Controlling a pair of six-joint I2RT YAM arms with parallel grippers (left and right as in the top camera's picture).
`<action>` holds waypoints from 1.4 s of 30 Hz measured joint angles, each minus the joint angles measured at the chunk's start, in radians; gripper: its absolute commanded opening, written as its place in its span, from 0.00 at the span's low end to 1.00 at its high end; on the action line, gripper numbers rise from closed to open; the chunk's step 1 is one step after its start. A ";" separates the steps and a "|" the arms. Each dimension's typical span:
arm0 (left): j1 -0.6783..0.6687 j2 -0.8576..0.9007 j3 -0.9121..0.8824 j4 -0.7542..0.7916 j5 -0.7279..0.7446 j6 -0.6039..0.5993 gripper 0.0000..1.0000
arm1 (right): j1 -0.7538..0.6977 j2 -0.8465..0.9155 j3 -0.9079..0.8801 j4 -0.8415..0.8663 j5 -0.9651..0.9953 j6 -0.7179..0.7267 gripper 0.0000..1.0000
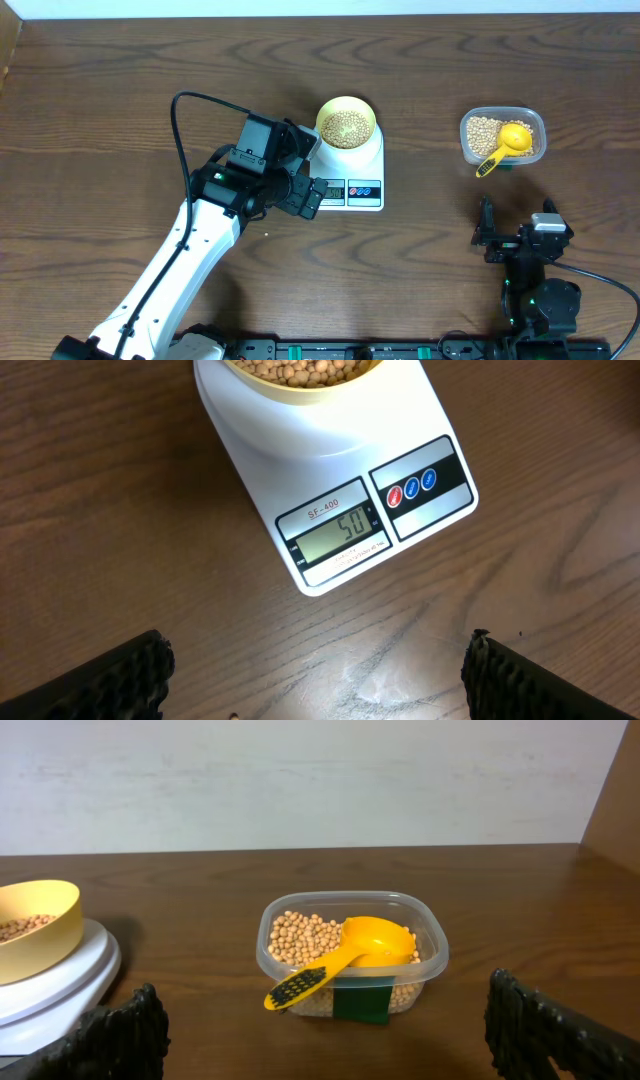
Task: Scoop item into bowl and weigh 50g on scale
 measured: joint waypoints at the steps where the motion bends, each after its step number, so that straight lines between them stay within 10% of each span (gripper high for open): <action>1: 0.000 0.000 0.000 0.000 0.000 0.000 0.95 | 0.000 0.000 0.000 0.000 0.000 0.000 0.99; 42: 0.001 -0.002 0.000 0.107 -0.048 0.000 0.98 | 0.000 0.000 0.000 0.000 0.000 0.000 0.99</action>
